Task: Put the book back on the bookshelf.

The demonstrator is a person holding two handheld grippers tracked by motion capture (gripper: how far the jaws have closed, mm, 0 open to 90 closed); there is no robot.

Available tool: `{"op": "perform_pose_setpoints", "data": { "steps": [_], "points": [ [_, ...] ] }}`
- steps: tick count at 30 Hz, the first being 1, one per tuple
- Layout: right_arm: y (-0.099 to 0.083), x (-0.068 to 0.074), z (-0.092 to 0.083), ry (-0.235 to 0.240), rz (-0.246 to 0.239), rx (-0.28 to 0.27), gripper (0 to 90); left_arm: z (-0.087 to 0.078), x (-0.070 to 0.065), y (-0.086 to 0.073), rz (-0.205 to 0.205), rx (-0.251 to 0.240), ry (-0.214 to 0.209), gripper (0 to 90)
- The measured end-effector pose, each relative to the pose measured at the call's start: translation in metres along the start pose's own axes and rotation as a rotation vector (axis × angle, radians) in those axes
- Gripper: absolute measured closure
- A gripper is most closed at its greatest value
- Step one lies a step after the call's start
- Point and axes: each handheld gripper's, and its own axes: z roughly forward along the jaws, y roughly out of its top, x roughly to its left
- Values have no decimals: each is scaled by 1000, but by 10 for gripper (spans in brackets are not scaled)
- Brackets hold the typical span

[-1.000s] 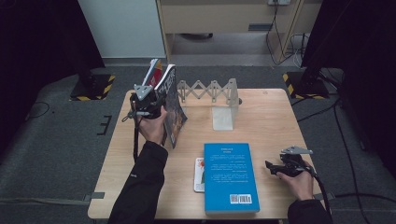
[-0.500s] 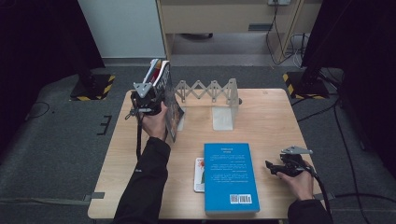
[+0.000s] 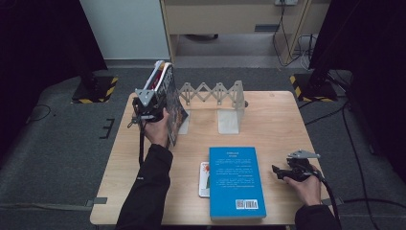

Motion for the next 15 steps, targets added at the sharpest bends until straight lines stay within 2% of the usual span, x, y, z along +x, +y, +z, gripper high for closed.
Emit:
{"op": "perform_pose_setpoints", "data": {
  "steps": [6, 11, 15],
  "points": [
    [0, 0, 0, 3, -7, 3, 271, -6, 3, -9, 10, -10, -11, 814],
    [0, 0, 0, 2, -3, 3, 271, -12, 8, -15, -19, 24, -44, 809],
    [0, 0, 0, 3, -8, 2, 270, -15, 9, -15, -21, 55, -57, 806]
  ]
}}
